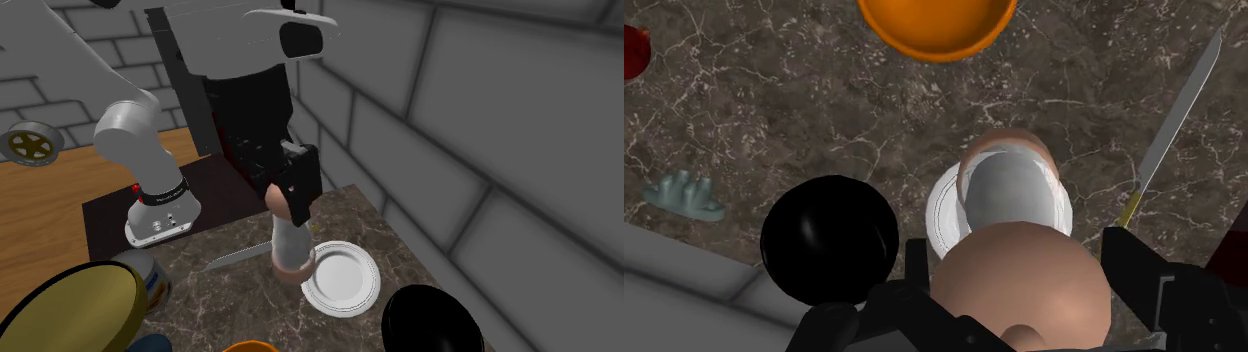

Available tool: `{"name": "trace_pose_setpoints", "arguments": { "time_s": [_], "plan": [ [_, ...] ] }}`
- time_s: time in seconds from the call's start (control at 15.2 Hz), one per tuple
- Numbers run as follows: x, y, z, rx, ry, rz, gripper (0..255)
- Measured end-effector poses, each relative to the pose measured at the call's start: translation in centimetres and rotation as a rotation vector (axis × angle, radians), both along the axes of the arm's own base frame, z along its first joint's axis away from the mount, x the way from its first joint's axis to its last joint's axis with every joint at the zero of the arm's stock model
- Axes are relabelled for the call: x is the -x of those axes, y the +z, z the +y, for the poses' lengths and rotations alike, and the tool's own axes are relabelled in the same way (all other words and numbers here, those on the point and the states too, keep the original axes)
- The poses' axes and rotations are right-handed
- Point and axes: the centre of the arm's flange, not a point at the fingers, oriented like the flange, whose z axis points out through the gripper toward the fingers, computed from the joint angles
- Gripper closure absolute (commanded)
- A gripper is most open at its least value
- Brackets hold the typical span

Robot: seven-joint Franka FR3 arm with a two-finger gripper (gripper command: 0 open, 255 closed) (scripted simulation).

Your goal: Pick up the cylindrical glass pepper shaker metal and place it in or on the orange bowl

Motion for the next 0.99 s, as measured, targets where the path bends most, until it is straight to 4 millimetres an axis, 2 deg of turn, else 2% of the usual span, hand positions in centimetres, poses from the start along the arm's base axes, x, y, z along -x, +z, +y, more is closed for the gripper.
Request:
{"name": "trace_pose_setpoints", "arguments": {
  "time_s": [0.66,0.86,0.99],
  "plan": [
    [12.2,1.7,-5.5,-0.002,-0.002,0.0,255],
    [15.0,1.9,-7.3,-0.006,-0.002,0.001,255],
    [16.1,1.6,-7.7,-0.002,0.0,0.001,255]
  ]
}}
